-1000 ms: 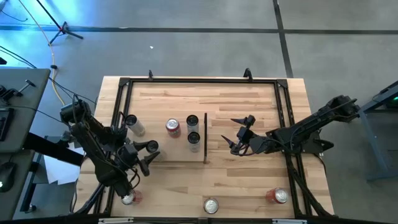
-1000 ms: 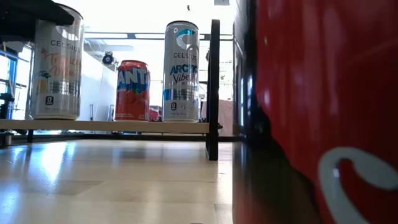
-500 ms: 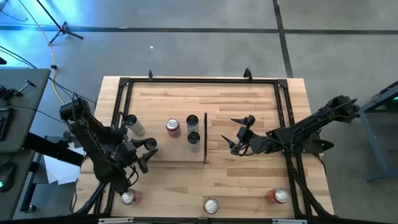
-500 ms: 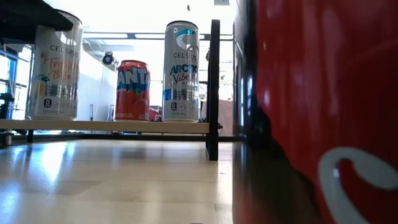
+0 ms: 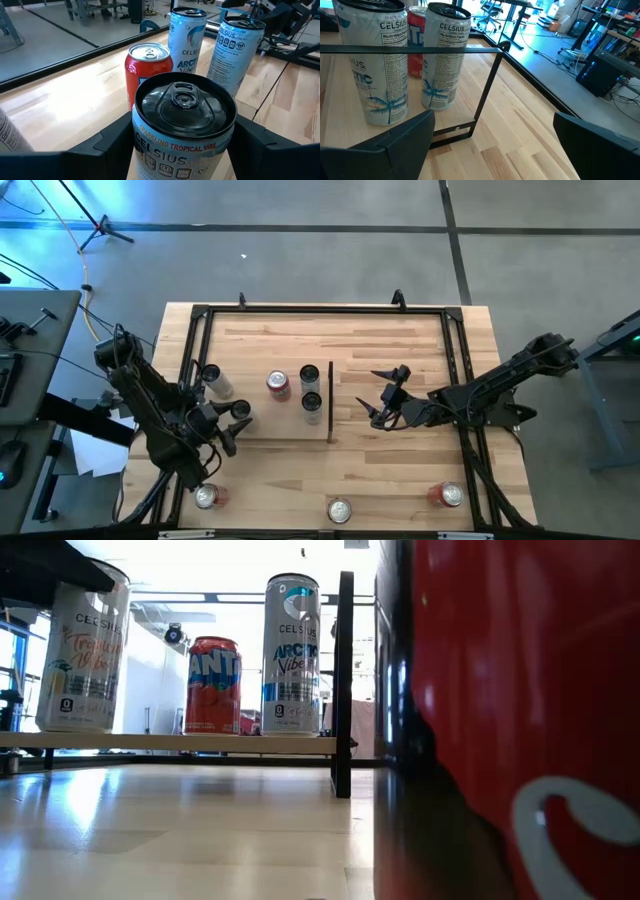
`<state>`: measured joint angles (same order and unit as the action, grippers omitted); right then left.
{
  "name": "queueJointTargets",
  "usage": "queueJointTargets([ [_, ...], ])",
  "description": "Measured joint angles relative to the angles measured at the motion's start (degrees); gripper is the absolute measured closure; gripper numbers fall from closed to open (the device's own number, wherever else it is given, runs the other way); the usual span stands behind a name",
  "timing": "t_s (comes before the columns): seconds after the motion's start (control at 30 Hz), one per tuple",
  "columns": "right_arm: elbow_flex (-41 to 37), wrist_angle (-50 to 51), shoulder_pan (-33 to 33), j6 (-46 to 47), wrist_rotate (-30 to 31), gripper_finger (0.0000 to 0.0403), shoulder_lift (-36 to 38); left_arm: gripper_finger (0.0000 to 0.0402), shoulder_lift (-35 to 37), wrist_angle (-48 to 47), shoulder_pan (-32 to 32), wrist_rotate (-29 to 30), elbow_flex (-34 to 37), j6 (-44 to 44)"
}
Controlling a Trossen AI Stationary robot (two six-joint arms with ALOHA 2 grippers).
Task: Place canned beverage on shelf
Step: Put the white yellow soda can aligned with the other white yellow soda can on the shelf
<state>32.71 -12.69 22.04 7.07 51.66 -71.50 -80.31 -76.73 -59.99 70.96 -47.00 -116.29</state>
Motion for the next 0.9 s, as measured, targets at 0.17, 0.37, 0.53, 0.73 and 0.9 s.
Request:
queueJointTargets([
  [0.17,0.0,0.0,0.0,0.0,0.0,0.0009,0.0,0.0167,0.0,0.0,0.0,0.1,0.0,0.0],
  [0.37,0.0,0.0,0.0,0.0,0.0,0.0009,0.0,0.0158,0.0,0.0,0.0,0.2,0.0,-0.9],
  [0.53,0.0,0.0,0.0,0.0,0.0,0.0009,0.0,0.0127,0.0,0.1,0.0,0.1,0.0,-1.0],
  [0.73,0.0,0.0,0.0,0.0,0.0,0.0009,0.0,0.0102,0.0,0.0,0.0,0.7,-0.1,-1.1],
  [0.9,0.0,0.0,0.0,0.0,0.0,0.0009,0.0,0.0093,0.0,-4.3,0.0,-0.8,-4.8,0.9],
])
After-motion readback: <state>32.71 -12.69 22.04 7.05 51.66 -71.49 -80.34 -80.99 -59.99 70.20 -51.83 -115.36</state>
